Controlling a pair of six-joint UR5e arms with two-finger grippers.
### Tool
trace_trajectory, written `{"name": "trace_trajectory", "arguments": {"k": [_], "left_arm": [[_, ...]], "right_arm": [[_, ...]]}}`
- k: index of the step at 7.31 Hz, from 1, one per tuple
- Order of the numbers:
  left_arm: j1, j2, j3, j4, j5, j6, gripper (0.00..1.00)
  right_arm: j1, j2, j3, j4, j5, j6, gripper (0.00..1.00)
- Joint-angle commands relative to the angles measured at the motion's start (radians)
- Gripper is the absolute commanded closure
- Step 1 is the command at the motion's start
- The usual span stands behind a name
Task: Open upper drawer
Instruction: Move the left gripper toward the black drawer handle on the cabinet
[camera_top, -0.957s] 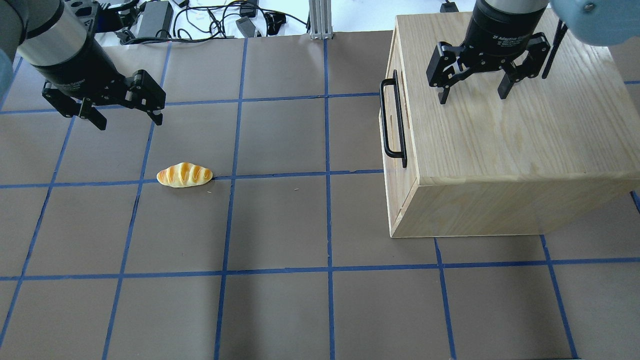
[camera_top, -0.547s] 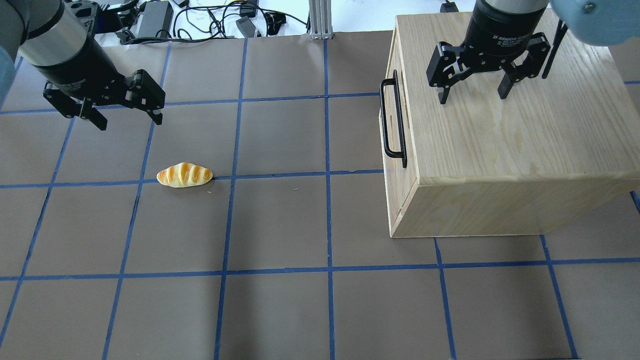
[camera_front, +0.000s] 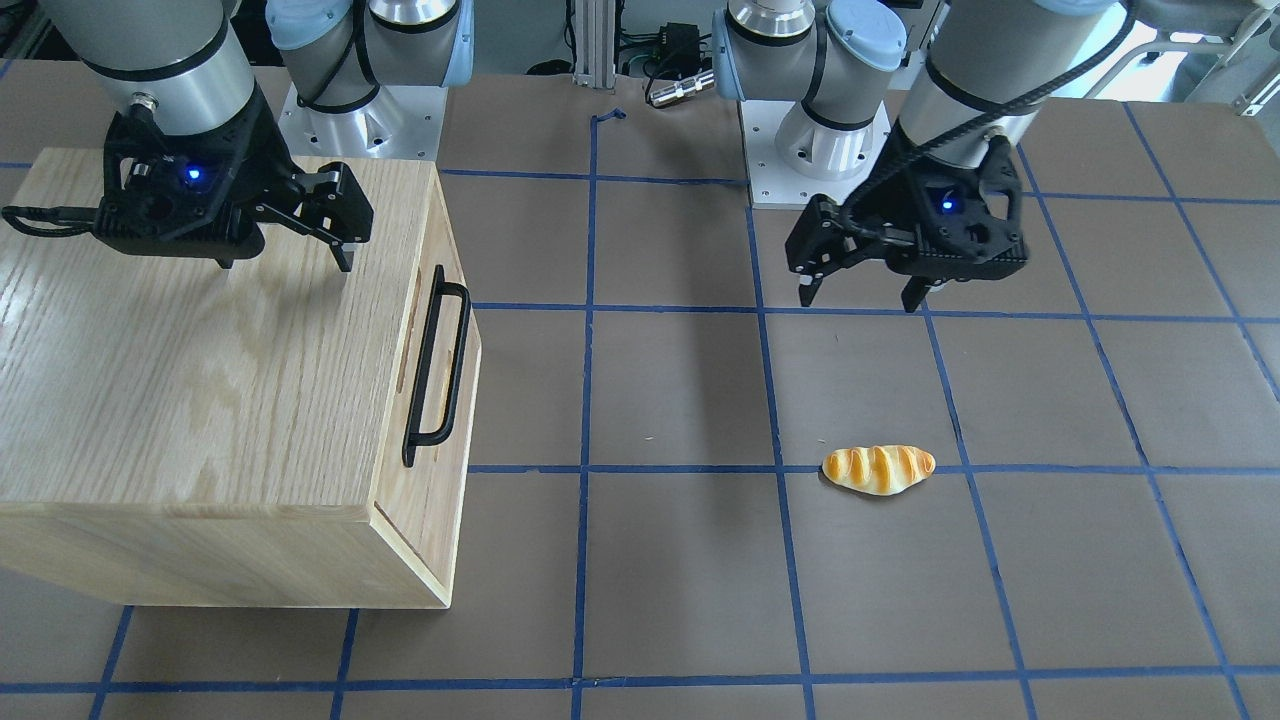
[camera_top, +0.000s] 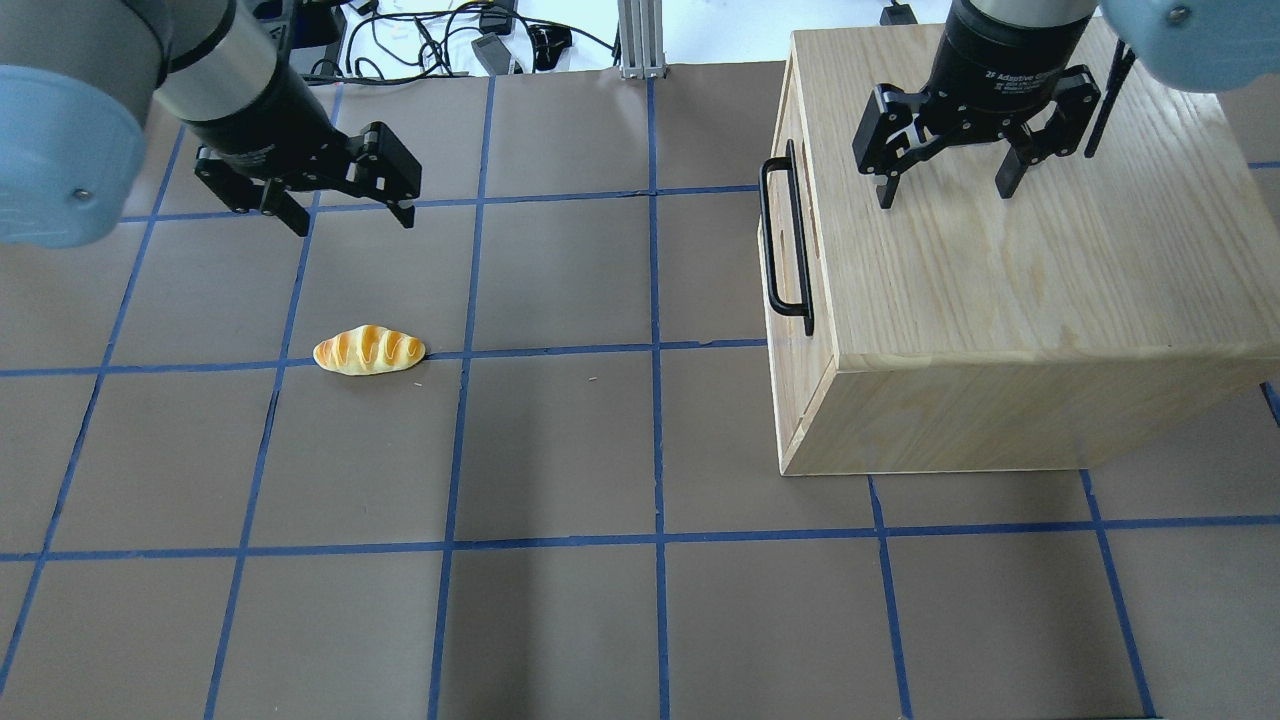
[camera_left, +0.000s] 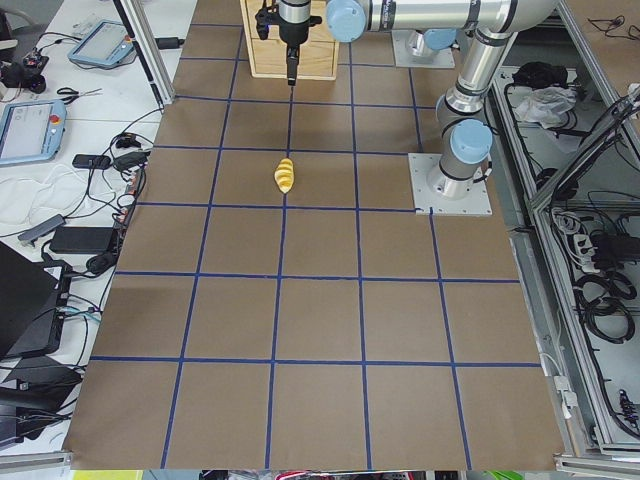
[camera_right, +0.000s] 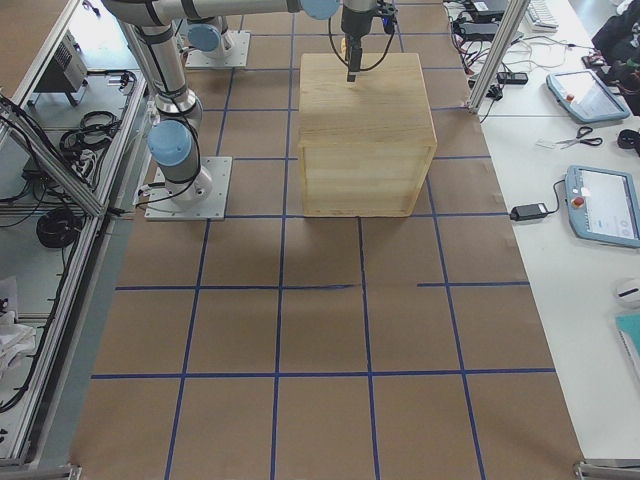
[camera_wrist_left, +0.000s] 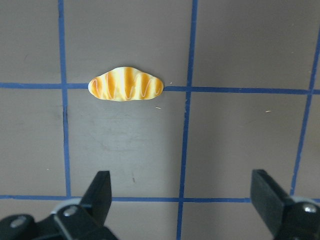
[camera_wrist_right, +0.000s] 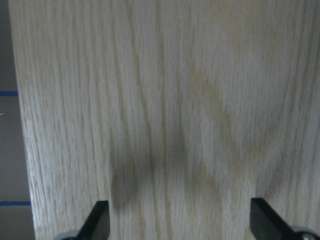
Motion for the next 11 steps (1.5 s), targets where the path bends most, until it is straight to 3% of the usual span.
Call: {"name": "trace_trajectory", "arguments": {"k": [1,4,11], "left_arm": [[-0.082,-0.028,0.006,0.079,-0.095,-0.012,0.0],[-0.13,-0.058,0.003,0.113,-0.113,-0.044,0.0],[-0.253,-0.185,0.006,0.334,-0.157,-0.368,0.0]], "right_arm": [[0.0,0.0,-0.001,0.0,0.0,0.0,0.0],[0.0,0.0,-0.001,0.0,0.0,0.0,0.0],[0.0,0.0,-0.001,0.0,0.0,0.001,0.0]]}}
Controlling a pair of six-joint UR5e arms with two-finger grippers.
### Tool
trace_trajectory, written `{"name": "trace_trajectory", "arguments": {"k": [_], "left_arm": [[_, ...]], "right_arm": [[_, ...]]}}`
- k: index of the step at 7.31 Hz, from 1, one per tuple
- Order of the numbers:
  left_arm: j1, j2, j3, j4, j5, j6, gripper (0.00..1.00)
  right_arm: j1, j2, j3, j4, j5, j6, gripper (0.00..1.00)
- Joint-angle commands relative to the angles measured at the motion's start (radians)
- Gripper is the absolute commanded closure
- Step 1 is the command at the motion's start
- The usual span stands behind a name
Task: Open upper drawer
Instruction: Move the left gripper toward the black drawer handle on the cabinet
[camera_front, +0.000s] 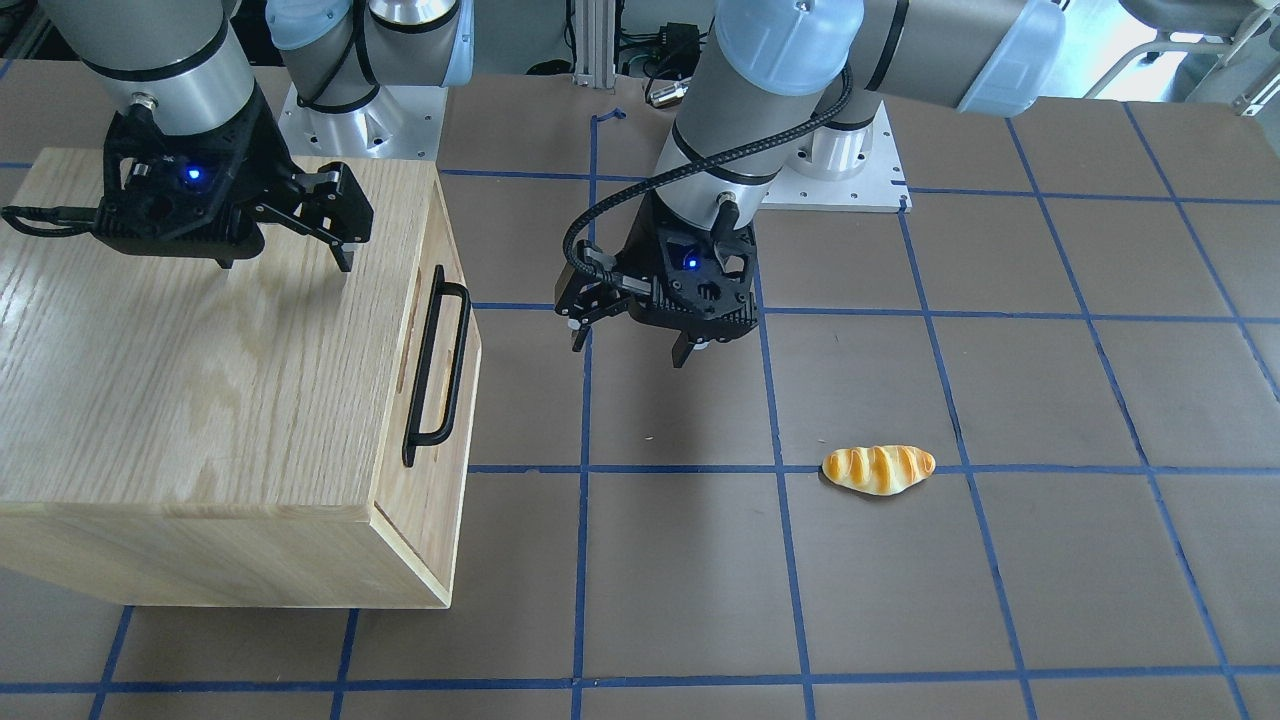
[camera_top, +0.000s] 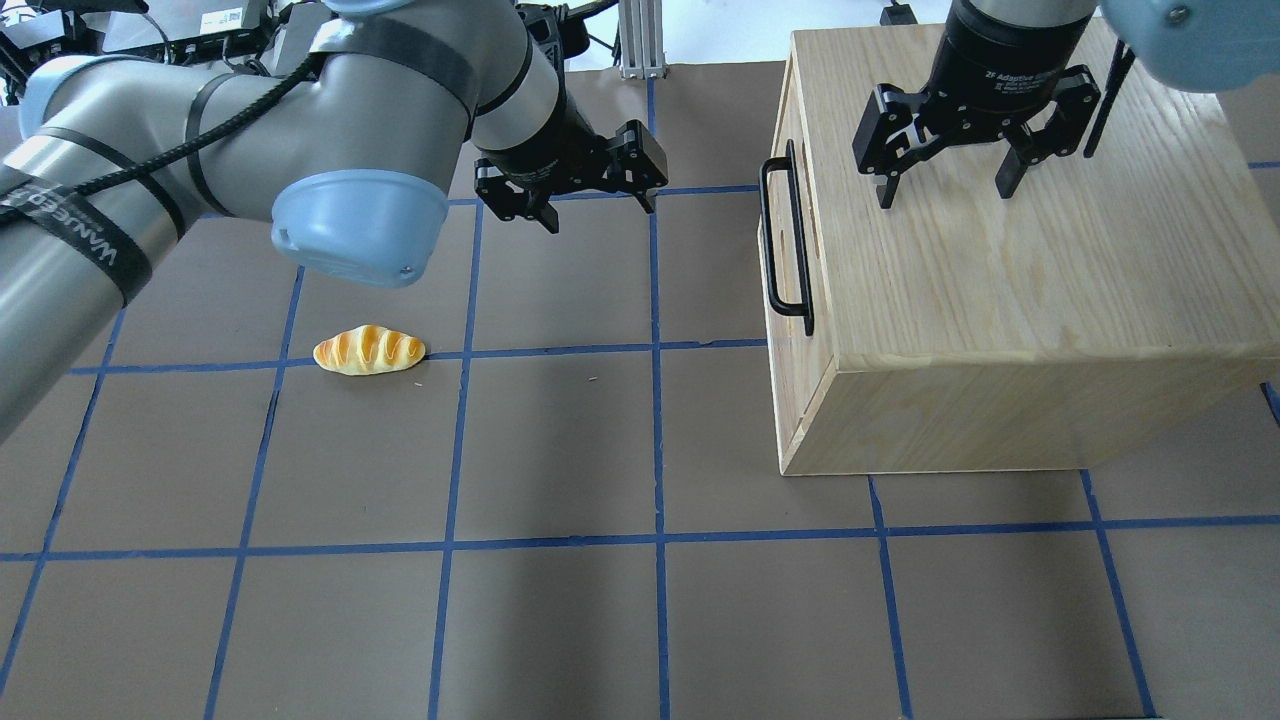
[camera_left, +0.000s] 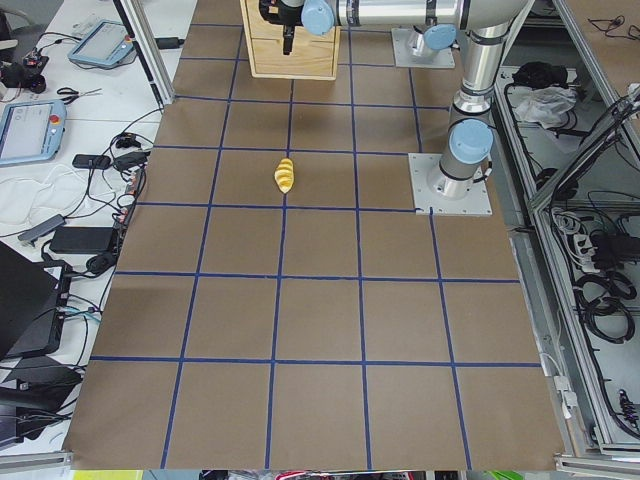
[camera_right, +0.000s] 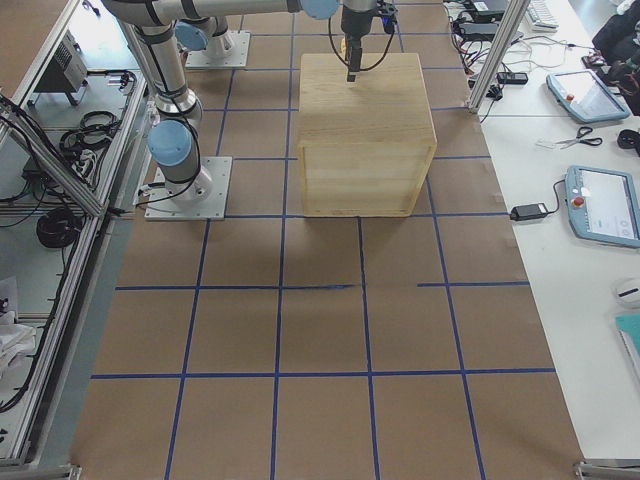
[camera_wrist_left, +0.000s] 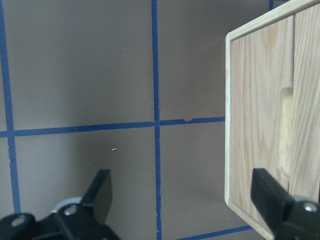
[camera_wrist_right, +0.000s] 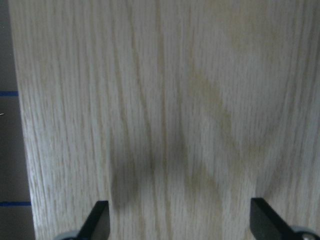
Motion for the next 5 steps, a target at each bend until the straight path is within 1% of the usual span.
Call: {"name": "trace_trajectory", "arguments": {"k": [1,3,4,5], "left_arm": [[-0.032,-0.035,0.001,0.077,-0.001,-0.062,0.0],[-0.063,-0.058,0.001,0.084,-0.001,-0.114,0.0],[-0.078,-0.063,0.001,0.111,-0.001,-0.118,0.0],[-0.088,-0.066,0.001,0.113,-0.001,-0.118,0.0]], "right_arm": [[0.0,0.0,-0.001,0.0,0.0,0.0,0.0],[0.0,0.0,0.001,0.0,0.0,0.0,0.0],[0.0,0.0,0.0,0.0,0.0,0.0,0.0],[0.0,0.0,-0.001,0.0,0.0,0.0,0.0]]}}
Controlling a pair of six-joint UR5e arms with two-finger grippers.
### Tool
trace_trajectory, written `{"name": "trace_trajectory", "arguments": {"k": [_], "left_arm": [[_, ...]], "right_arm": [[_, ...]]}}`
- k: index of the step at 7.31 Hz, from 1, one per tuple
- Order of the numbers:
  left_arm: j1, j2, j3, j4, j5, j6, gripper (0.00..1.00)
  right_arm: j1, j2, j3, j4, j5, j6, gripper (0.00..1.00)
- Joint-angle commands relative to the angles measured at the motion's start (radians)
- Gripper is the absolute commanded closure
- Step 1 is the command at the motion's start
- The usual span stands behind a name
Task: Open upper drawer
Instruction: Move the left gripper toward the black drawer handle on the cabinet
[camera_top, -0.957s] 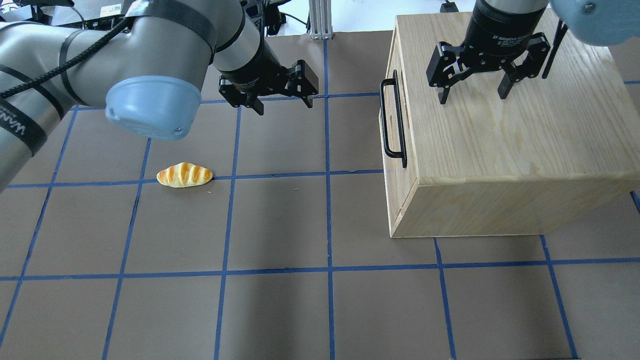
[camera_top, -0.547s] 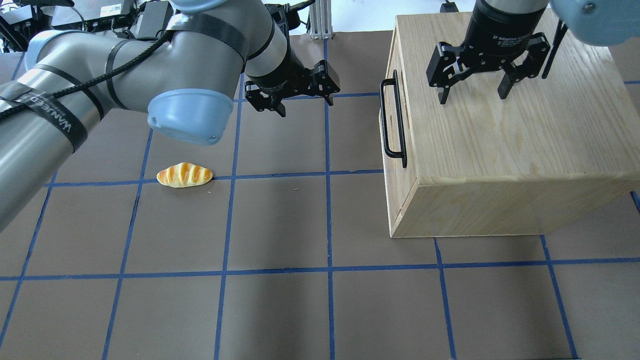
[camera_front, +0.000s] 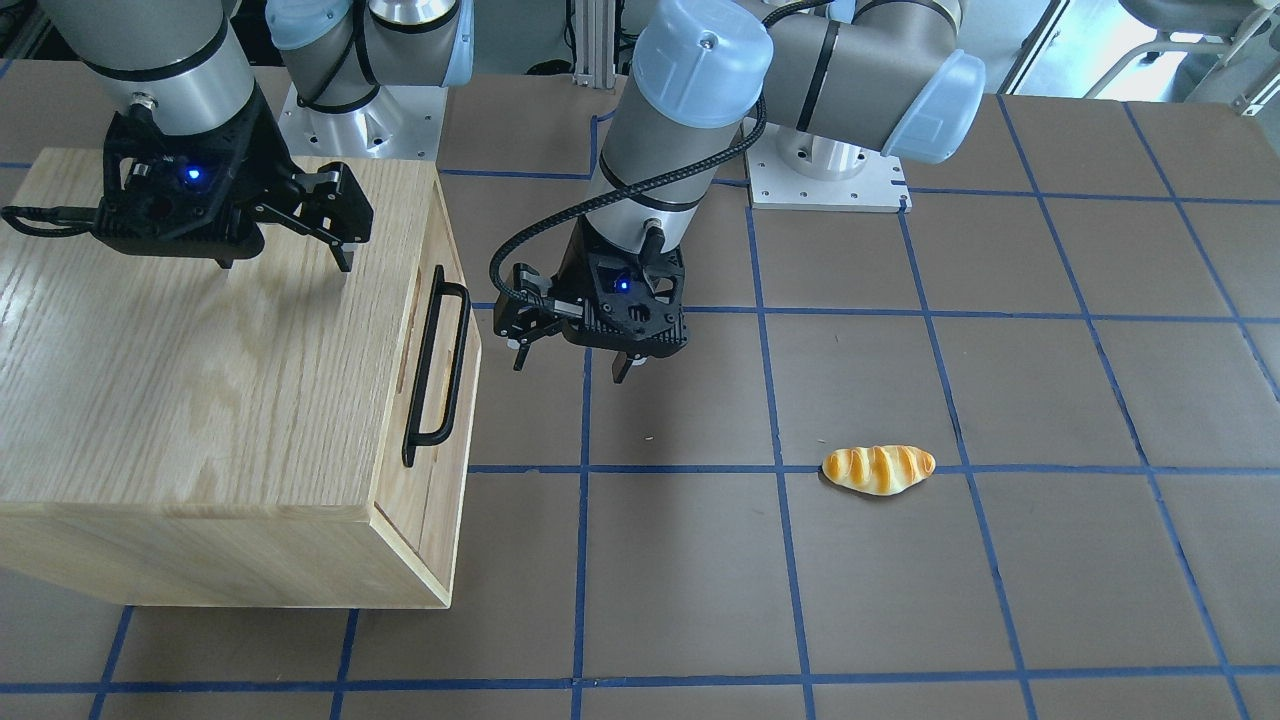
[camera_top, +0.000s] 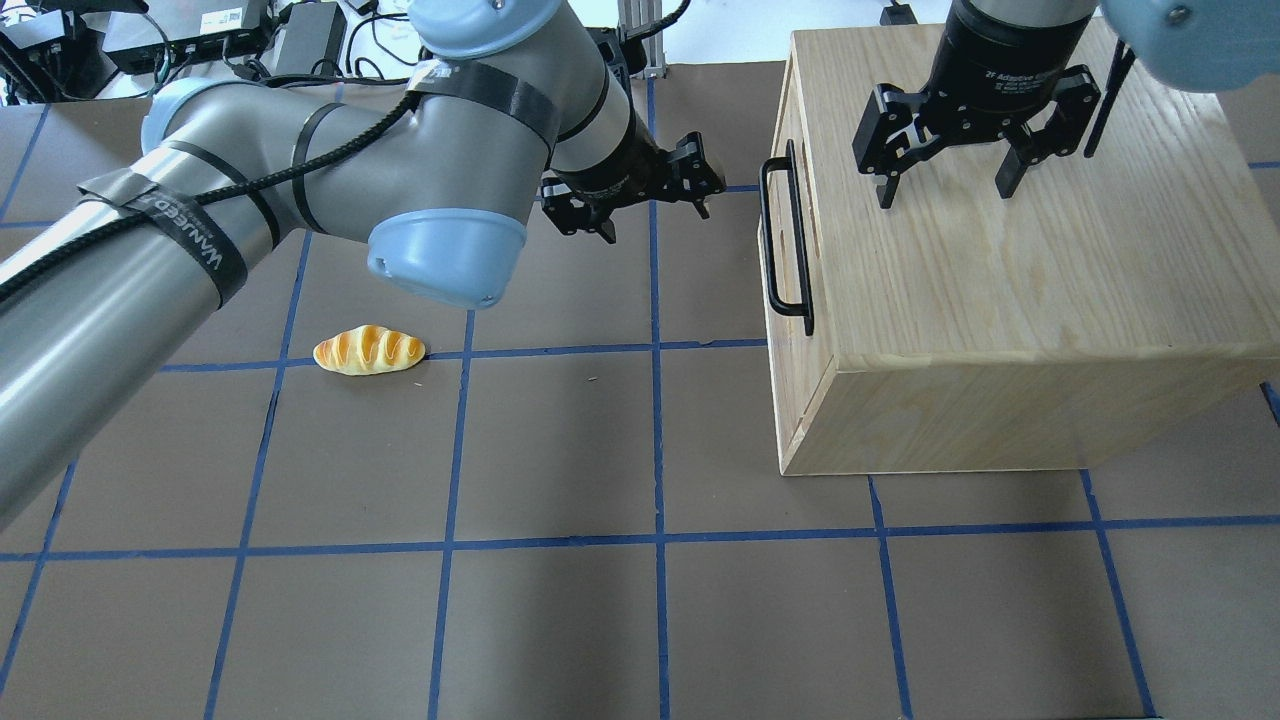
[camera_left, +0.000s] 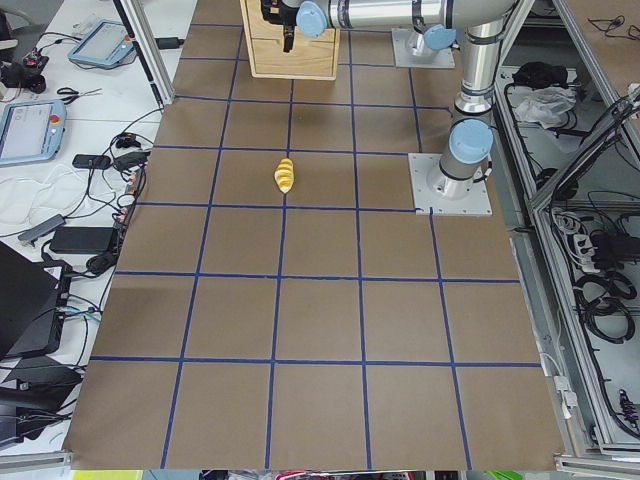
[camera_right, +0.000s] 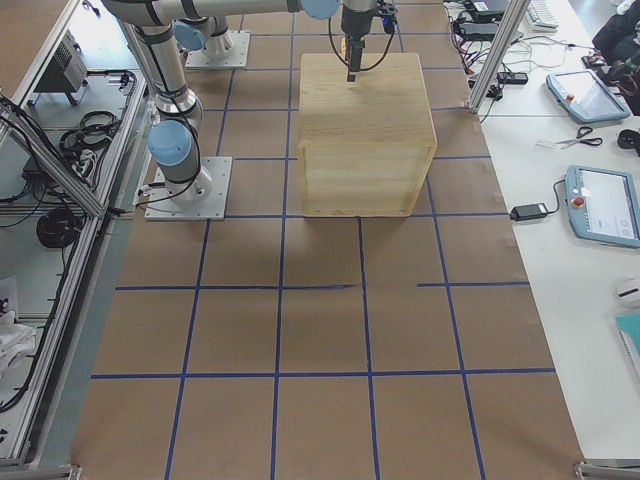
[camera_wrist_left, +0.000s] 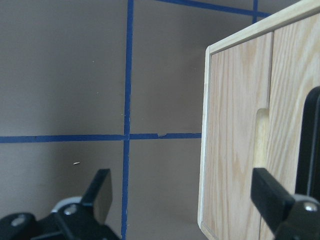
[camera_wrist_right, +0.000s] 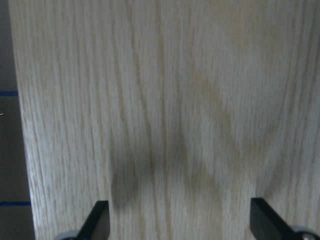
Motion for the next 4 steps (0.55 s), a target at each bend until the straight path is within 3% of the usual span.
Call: {"name": "trace_trajectory", "arguments": {"k": [1,4], "left_arm": [[-0.028,-0.006,0.002,0.013,-0.023,-0.008,0.0],[-0.041,-0.011,0.002,0.016,-0.052,-0.024,0.0]], "right_arm": [[0.0,0.0,0.0,0.0,0.0,0.001,0.0],[0.0,0.0,0.0,0.0,0.0,0.0,0.0]]}}
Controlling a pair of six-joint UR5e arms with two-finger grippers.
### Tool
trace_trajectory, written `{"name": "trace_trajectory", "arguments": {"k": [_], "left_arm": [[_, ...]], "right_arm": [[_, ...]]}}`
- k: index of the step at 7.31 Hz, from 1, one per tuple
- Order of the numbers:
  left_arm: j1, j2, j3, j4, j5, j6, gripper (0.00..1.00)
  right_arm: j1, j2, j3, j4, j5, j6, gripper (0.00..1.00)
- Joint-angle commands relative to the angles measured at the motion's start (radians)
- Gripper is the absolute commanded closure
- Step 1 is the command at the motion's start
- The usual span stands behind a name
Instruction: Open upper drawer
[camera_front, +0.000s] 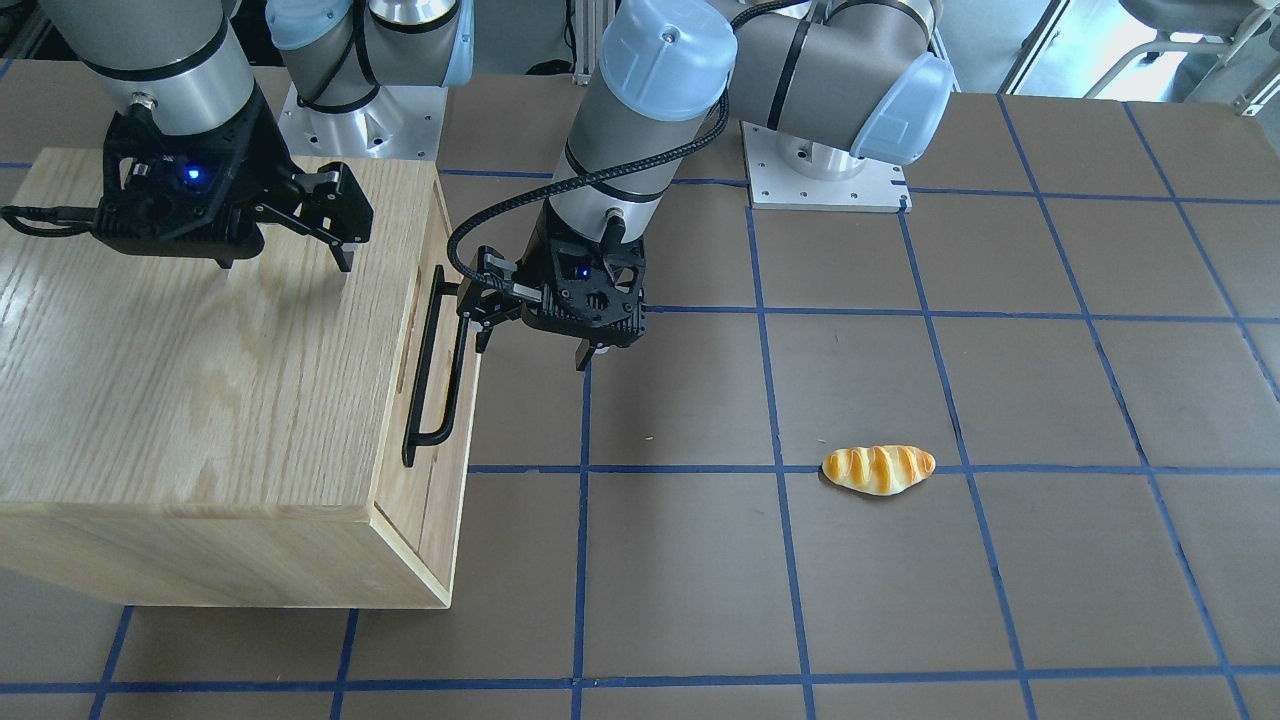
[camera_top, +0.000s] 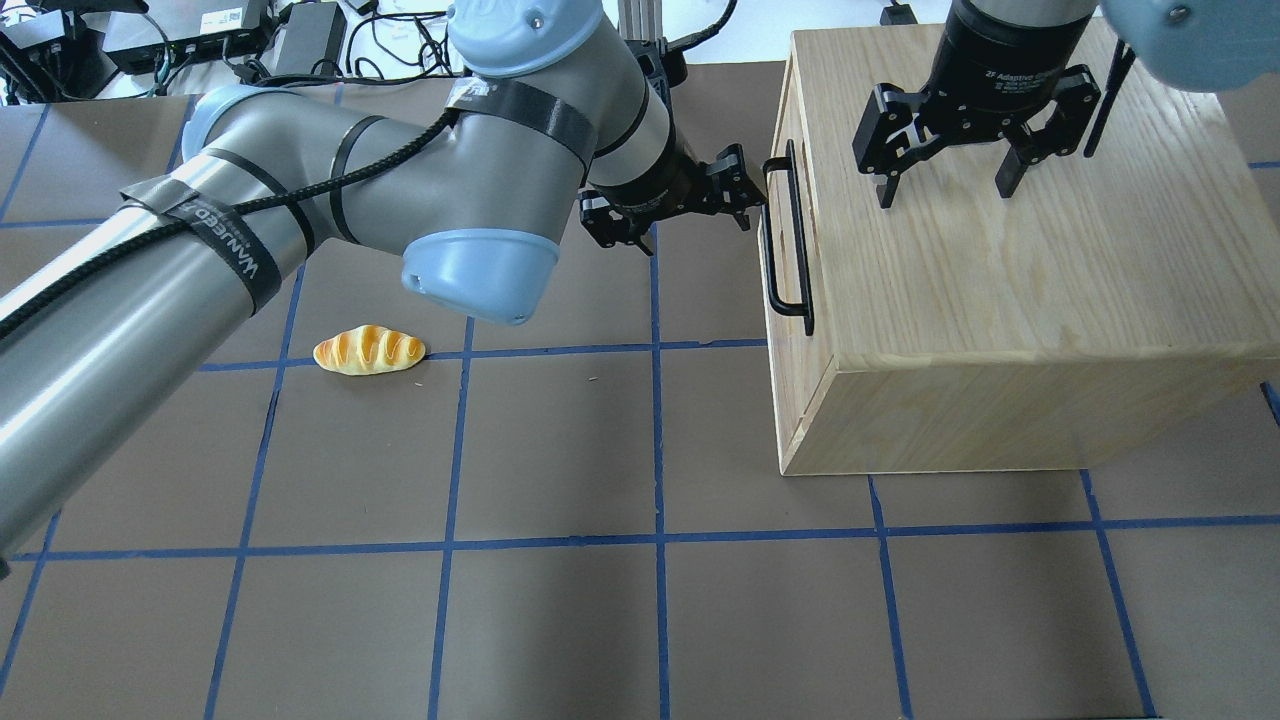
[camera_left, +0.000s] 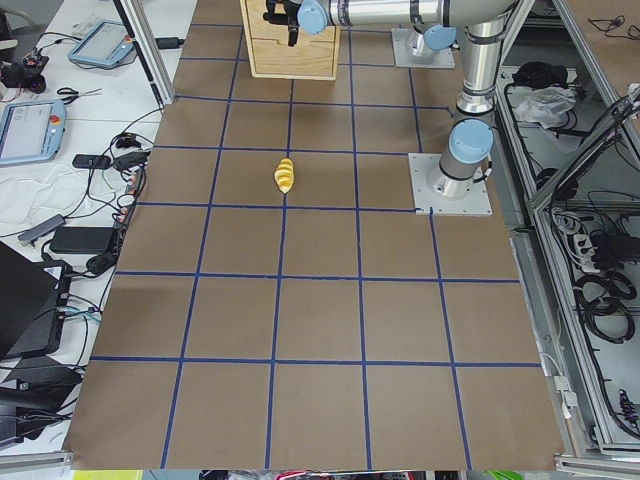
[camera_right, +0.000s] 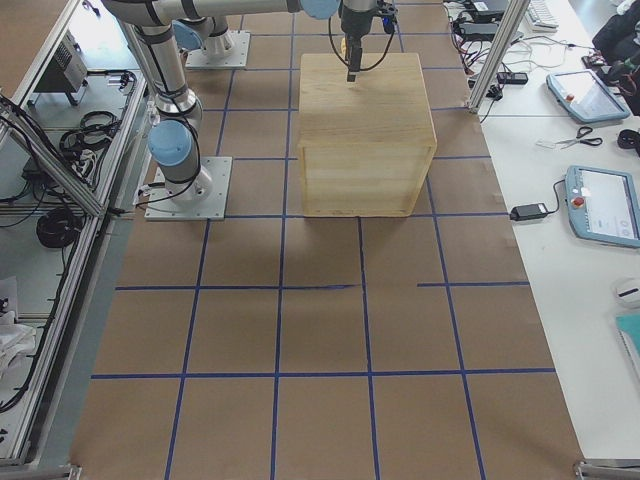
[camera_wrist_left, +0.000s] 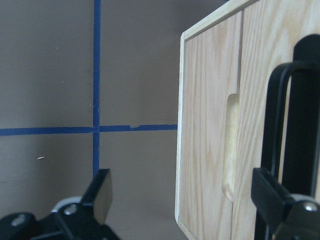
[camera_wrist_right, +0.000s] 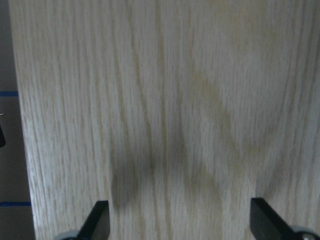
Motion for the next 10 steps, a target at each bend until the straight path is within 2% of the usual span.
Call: {"name": "trace_trajectory", "arguments": {"k": [1,4,10], "left_arm": [[-0.018,-0.006,0.0,0.001,-0.004,-0.004,0.0],[-0.025,-0.027,0.0,0.045,-0.016,-0.003,0.0],[-0.039,-0.055,0.0,0.048,-0.015,-0.004,0.0]], "right_arm": [[-0.001,0.0,0.0,0.0,0.0,0.001,0.0],[0.0,0.0,0.002,0.0,0.0,-0.001,0.0],[0.0,0.0,0.0,0.0,0.0,-0.001,0.0]]}}
